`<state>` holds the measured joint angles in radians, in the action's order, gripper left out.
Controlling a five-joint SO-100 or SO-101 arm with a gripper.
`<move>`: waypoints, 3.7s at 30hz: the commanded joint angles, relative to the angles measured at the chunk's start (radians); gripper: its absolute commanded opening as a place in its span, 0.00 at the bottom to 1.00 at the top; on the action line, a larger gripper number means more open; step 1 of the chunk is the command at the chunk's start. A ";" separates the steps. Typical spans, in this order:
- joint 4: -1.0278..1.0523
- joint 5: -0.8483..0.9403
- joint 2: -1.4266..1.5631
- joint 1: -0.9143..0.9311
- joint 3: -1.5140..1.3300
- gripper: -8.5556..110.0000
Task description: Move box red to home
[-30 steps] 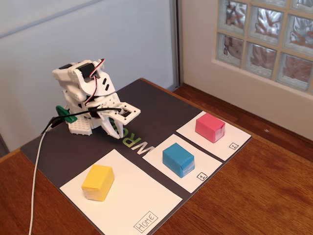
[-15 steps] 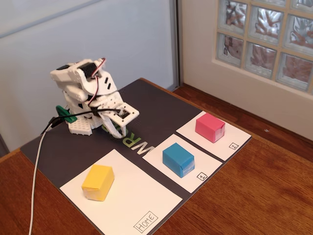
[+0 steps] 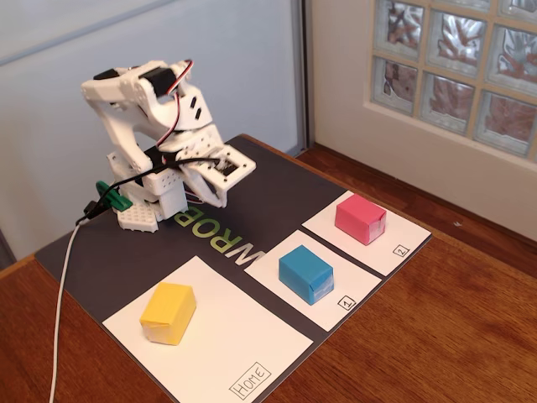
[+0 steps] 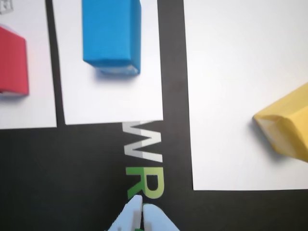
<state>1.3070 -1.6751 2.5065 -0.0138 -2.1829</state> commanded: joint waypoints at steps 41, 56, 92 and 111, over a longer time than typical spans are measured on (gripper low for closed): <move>-0.043 -0.368 -1.132 -0.495 1.095 0.07; -0.028 -0.370 -1.410 -0.523 1.336 0.07; 0.172 -0.454 -1.634 -0.575 1.689 0.07; 0.201 -0.414 -1.694 -0.584 1.690 0.32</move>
<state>1.5048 -2.0954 0.7992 -0.5890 -0.5369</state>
